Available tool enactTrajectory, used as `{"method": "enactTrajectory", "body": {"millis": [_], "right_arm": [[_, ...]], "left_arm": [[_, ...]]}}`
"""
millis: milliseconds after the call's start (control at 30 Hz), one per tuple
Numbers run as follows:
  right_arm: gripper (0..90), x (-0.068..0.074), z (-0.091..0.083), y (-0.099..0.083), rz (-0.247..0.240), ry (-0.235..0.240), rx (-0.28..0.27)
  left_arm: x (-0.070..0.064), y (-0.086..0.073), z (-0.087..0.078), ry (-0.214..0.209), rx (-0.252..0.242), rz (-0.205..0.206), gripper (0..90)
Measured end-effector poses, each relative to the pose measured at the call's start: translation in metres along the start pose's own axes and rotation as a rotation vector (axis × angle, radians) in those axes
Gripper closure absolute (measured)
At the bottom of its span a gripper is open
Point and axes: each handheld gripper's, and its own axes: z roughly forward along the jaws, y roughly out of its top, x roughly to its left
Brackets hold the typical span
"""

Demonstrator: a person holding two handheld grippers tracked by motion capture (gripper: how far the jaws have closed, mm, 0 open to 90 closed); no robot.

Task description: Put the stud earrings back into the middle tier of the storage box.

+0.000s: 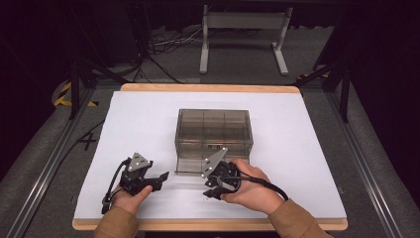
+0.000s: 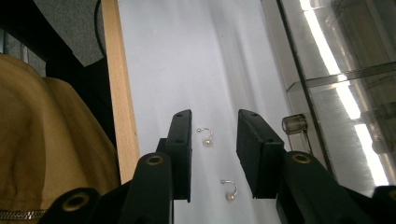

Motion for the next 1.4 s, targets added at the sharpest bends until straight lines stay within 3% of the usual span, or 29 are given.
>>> {"method": "enactTrajectory", "body": {"millis": [667, 1400], "right_arm": [[70.1, 0.003, 0.028, 0.000, -0.013, 0.016, 0.100], [77.7, 0.003, 0.048, 0.001, -0.029, -0.006, 0.178]], "left_arm": [[0.000, 0.000, 0.000, -0.001, 0.004, 0.003, 28.2], [0.000, 0.000, 0.001, -0.004, 0.003, 0.005, 28.2]]}}
